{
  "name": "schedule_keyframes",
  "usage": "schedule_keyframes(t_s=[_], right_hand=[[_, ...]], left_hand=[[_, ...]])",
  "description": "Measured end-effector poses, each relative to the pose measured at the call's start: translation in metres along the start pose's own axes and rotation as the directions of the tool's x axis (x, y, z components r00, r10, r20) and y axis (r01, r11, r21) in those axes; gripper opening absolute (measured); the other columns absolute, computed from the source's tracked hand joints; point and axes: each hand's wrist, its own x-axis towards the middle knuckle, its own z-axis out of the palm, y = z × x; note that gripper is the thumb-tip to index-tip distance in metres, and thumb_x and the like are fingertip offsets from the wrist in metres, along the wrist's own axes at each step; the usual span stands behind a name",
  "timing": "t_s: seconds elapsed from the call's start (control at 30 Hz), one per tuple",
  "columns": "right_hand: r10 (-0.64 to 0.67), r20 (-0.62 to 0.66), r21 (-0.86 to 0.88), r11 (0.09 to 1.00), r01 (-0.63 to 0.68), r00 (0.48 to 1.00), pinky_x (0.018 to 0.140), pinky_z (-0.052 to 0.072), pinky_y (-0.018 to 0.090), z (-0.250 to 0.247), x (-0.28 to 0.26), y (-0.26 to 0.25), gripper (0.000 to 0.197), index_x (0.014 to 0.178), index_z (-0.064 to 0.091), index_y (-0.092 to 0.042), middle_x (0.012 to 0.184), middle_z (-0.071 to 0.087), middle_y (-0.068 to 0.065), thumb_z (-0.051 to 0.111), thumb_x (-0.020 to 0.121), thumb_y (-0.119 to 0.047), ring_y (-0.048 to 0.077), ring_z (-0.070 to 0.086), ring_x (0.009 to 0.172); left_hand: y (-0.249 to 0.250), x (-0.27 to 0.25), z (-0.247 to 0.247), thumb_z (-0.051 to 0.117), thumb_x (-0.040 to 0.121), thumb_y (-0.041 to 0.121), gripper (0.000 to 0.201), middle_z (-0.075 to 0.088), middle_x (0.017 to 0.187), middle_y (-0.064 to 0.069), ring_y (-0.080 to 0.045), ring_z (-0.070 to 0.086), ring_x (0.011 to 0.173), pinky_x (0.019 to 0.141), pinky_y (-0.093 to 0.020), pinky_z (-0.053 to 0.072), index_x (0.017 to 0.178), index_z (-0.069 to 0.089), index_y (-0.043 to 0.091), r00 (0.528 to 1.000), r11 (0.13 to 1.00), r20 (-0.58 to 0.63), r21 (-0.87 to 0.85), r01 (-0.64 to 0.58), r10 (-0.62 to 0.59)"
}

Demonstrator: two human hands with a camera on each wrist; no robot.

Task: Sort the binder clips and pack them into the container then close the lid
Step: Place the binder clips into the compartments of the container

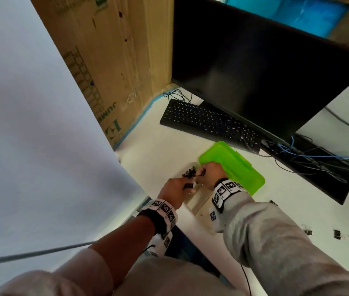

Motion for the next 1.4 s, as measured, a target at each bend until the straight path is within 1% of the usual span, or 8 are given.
schedule_keyframes(t_s=[0.13,0.27,0.4,0.63,0.93,1.13,1.27,1.4], right_hand=[[-0.018,0.02,-0.008,1.0,0.018,1.0,0.07,0.041,0.021,0.006,-0.001,-0.003,0.008,0.084,0.07,-0.011,0.092,0.071,0.005,0.071,0.078,-0.017,0.017,0.061,0.083],[-0.008,0.002,0.017,1.0,0.008,1.0,0.075,0.047,0.024,0.01,-0.002,-0.003,0.005,0.083,0.071,-0.014,0.093,0.072,0.006,0.068,0.08,-0.016,0.02,0.064,0.09],[0.002,0.01,0.016,1.0,-0.002,1.0,0.079,0.047,0.024,0.01,-0.001,-0.004,0.009,0.088,0.069,-0.019,0.099,0.071,0.004,0.064,0.081,-0.02,0.02,0.063,0.094],[0.011,0.047,-0.005,1.0,-0.011,0.999,0.085,0.046,0.023,0.01,-0.001,-0.006,0.029,0.104,0.066,-0.022,0.112,0.067,0.006,0.055,0.079,-0.014,0.023,0.062,0.103],[-0.009,-0.049,0.023,1.0,0.01,0.999,0.087,0.052,0.033,-0.002,-0.01,0.021,0.029,0.089,0.068,-0.023,0.103,0.07,0.006,0.049,0.079,-0.003,0.026,0.064,0.097],[0.095,-0.141,0.1,0.992,-0.082,0.985,0.091,0.052,0.034,-0.032,-0.034,0.09,0.03,0.091,0.07,-0.024,0.103,0.071,0.008,0.047,0.081,-0.007,0.028,0.065,0.096],[0.227,-0.181,0.119,0.971,-0.207,0.957,0.093,0.05,0.032,-0.049,-0.066,0.161,0.035,0.095,0.071,-0.02,0.108,0.069,0.009,0.044,0.082,-0.003,0.028,0.063,0.101],[0.321,-0.202,0.087,0.947,-0.31,0.925,0.099,0.045,0.034,-0.061,-0.096,0.221,0.04,0.101,0.067,-0.023,0.117,0.062,0.004,0.042,0.08,0.001,0.023,0.054,0.115]], left_hand=[[-0.003,0.003,0.004,0.069,0.082,0.022,0.027,0.073,0.099,-0.003,-0.015,0.066,0.09,0.076,-0.018,0.043,0.109,0.067,0.023,0.999,0.999,-0.008,-0.005,-0.035,0.035],[-0.004,0.005,0.003,0.065,0.077,0.012,0.032,0.069,0.105,-0.007,-0.021,0.065,0.093,0.082,-0.025,0.05,0.109,0.066,0.018,0.996,0.996,-0.028,0.029,-0.082,0.082],[-0.005,0.004,0.002,0.06,0.079,0.008,0.04,0.059,0.117,-0.008,-0.025,0.058,0.104,0.09,-0.029,0.046,0.118,0.058,0.016,0.992,0.99,-0.059,0.084,-0.11,0.115],[-0.006,0.007,-0.001,0.059,0.079,0.007,0.048,0.05,0.124,-0.008,-0.028,0.056,0.106,0.09,-0.036,0.048,0.126,0.048,0.014,0.988,0.985,-0.068,0.116,-0.128,0.136],[0.012,0.018,0.009,0.054,0.082,0.004,0.04,0.051,0.125,-0.009,-0.027,0.057,0.107,0.096,-0.033,0.046,0.121,0.057,0.012,0.963,0.952,-0.043,0.166,-0.256,0.266],[0.053,0.026,0.054,0.056,0.081,0.004,0.031,0.054,0.118,-0.005,-0.02,0.055,0.105,0.1,-0.014,0.027,0.11,0.061,0.012,0.9,0.867,0.081,0.244,-0.434,0.427],[0.086,0.027,0.101,0.06,0.08,0.003,0.032,0.051,0.12,-0.007,-0.025,0.058,0.098,0.091,-0.028,0.045,0.11,0.061,0.012,0.848,0.839,0.241,0.171,-0.516,0.472],[0.112,0.023,0.148,0.072,0.074,0.004,0.043,0.045,0.126,-0.005,-0.024,0.056,0.106,0.091,-0.025,0.044,0.114,0.059,0.014,0.786,0.857,0.436,0.061,-0.512,0.438]])
